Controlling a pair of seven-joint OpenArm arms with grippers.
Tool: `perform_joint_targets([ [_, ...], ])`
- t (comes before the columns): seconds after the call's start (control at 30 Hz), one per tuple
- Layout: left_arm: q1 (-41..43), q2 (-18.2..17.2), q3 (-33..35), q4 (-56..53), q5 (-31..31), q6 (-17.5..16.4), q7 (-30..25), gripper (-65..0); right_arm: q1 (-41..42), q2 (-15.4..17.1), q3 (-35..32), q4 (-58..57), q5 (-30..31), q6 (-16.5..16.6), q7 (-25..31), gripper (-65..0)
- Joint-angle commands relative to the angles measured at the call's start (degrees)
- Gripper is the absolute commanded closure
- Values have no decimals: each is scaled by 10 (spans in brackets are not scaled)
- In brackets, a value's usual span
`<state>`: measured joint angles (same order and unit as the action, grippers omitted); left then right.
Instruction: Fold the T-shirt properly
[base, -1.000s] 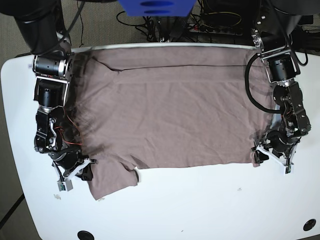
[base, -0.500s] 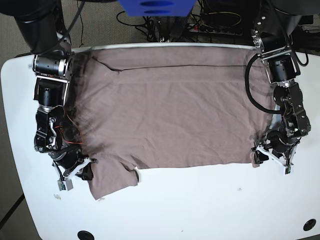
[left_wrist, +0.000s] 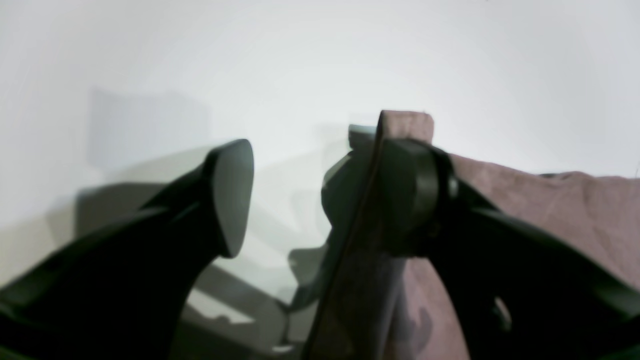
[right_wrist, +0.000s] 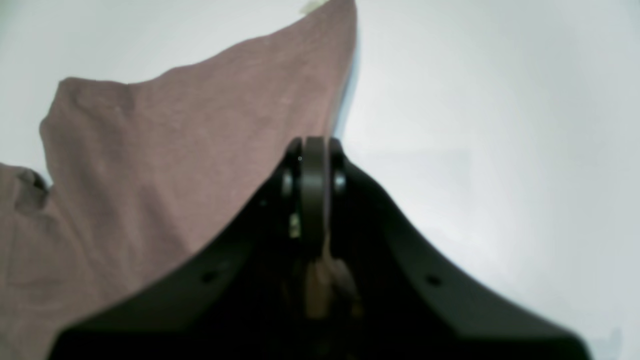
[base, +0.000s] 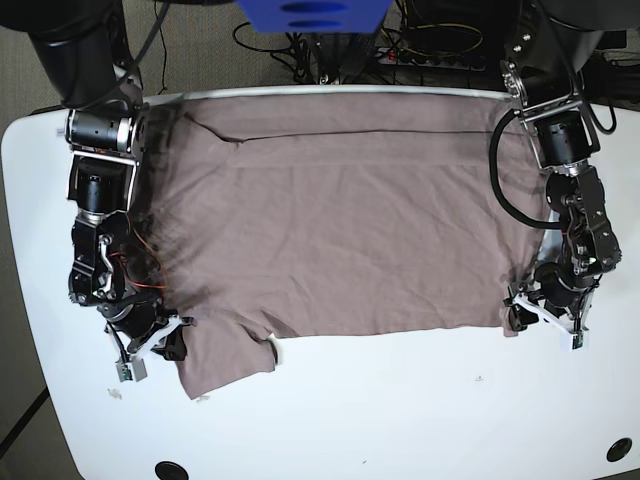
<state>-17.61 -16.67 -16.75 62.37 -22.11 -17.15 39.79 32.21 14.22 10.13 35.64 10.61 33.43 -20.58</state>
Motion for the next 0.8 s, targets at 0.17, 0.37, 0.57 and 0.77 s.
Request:
perform_joint_targets([
  [0.17,-6,-3,-1,3,1,0,16,-384,11,4,1,7,-6,0,-10,-2],
  [0.37,-3,-5,-1,12,-3,-2,15,-387,15,3,-1,10,-5,0,-8,-1],
  [0.57,-5,-6,5,11,-8,-3,6,-387,13,3,1,8,-5,0,-11,-2],
  [0.77,-5,-6,7,10,-9,-3,5,-386,13,4,0,9,-5,0,-14,-1],
])
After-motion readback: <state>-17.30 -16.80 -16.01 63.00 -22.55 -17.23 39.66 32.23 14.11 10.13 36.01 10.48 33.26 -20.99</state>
